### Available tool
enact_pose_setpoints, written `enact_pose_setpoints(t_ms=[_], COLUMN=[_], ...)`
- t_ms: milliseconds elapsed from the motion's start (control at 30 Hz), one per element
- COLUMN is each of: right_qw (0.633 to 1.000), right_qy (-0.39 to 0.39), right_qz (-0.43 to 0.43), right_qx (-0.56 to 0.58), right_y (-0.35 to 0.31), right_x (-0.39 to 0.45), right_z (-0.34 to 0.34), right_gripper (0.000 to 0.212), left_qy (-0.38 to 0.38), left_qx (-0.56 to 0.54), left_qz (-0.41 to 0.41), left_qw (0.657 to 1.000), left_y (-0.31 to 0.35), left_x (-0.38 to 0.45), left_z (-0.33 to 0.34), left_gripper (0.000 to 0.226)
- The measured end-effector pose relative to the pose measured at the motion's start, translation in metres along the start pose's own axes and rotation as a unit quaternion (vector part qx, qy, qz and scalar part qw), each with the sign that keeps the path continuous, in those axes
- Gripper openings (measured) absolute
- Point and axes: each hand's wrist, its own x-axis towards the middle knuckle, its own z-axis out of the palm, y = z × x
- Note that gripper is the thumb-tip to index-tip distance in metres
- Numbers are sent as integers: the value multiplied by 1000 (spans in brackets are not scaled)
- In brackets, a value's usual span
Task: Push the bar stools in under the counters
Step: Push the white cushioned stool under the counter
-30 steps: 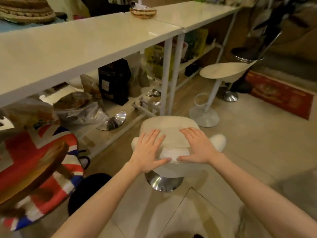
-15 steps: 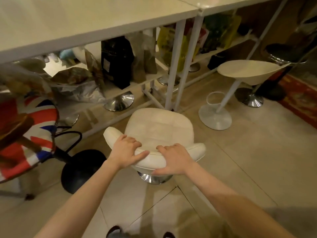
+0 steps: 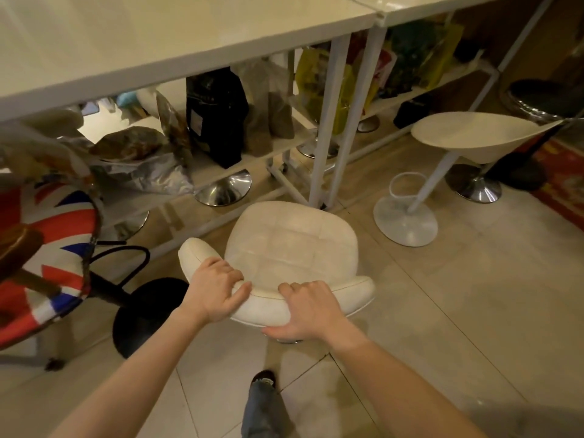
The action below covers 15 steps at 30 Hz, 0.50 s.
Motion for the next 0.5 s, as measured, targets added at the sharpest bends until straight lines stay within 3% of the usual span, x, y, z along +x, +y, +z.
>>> enact_pose_setpoints(t_ms=[500], right_qw=[1000], right_qy=[15], right_qz=[-4], right_qx=[24], right_y=[8], right_x=[75], right_z=[-8], right_gripper=[71], left_qy=[19], left_qx=[-9], left_qz=[-11], left_qw=[1000], left_y=[-56], left_x=[60], left_z=[-9], left_gripper=[58])
